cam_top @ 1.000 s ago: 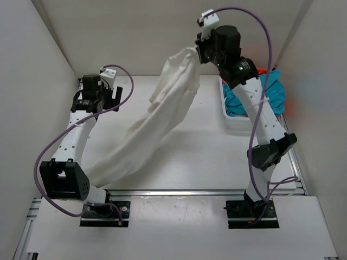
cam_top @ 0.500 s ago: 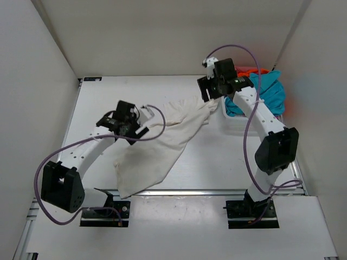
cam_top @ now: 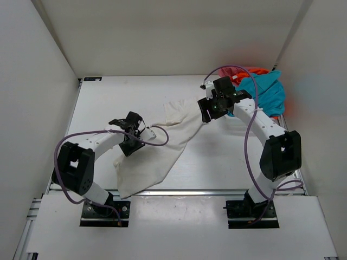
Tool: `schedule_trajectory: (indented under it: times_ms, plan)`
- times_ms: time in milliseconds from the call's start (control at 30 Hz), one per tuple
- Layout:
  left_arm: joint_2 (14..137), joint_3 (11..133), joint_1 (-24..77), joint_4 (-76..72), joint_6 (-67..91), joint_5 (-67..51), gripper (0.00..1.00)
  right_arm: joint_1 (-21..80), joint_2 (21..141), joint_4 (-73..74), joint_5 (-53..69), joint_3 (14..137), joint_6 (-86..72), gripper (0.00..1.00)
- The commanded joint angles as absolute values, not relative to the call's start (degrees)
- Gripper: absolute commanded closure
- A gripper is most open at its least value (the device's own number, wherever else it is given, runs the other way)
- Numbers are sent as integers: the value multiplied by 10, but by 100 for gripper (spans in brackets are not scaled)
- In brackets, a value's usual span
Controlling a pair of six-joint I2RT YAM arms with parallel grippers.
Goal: Fold and stack the t-shirts
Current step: Flatten out the tshirt
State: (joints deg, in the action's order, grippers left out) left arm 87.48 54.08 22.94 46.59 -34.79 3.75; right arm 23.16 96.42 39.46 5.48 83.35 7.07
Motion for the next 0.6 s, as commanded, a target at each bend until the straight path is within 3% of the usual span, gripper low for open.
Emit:
schedule_trajectory:
  times_ms: [0, 167, 200, 400, 567]
  plan:
    - [890, 526, 232, 482, -359, 22, 67, 214, 970, 381, 75, 837, 58, 32]
    - [919, 546, 201, 518, -354, -34, 98, 206, 976, 377, 79, 846, 56, 31]
    - [924, 550, 196, 516, -348, -39, 100, 205, 979, 374, 83, 843, 55, 31]
    - [909, 594, 169, 461, -313, -3, 100, 205, 980, 371, 88, 838, 57, 33]
    - [923, 706, 106, 368, -285, 69, 100, 202, 988, 361, 94, 840, 57, 33]
